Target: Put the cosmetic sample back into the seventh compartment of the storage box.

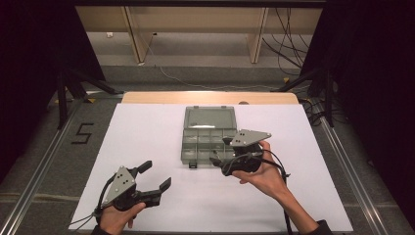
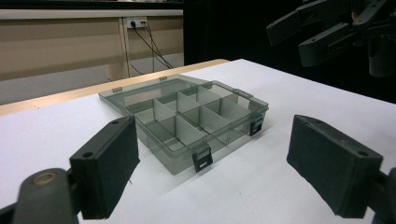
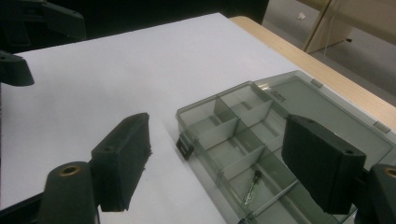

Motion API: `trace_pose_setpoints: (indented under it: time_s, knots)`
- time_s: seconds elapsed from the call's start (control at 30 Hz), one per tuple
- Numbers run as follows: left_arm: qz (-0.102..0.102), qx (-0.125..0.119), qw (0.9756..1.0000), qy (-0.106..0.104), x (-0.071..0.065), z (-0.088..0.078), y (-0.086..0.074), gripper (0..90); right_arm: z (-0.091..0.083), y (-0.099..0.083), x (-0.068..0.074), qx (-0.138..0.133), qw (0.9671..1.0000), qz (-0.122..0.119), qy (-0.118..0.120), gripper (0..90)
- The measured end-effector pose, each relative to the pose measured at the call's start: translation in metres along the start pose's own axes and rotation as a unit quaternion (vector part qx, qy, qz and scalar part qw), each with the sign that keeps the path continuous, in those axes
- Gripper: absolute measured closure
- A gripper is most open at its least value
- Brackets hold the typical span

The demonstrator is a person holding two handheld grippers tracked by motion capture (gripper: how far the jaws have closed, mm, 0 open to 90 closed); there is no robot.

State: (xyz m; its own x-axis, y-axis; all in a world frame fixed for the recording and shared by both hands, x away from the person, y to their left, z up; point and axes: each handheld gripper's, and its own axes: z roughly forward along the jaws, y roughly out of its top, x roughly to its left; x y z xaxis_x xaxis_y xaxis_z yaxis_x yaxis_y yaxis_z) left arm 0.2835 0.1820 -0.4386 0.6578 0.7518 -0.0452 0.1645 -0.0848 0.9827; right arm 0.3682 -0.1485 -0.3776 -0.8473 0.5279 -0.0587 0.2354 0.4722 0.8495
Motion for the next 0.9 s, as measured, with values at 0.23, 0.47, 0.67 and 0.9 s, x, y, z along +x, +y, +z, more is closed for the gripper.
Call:
trace_pose_setpoints:
  time_s: [0.23,0.47,0.67,0.9]
  knots:
    - [-0.001,0.001,1.0,0.0,0.0,0.0,0.0,15.6,-0.005,-0.006,0.001,-0.01,0.9999,0.013,0.001,24.0]
    - [-0.001,0.002,1.0,0.0,0.0,0.0,0.0,15.6,-0.009,-0.011,0.002,-0.037,0.9992,0.019,0.001,23.7]
    - [-0.003,0.0,1.0,-0.001,0.0,0.0,0.0,15.6,-0.011,-0.015,0.002,-0.042,0.9986,0.03,0.008,23.4]
    - [-0.002,0.002,1.0,-0.001,-0.001,0.0,0.0,15.6,-0.015,-0.019,0.002,-0.057,0.9976,0.038,0.006,23.2]
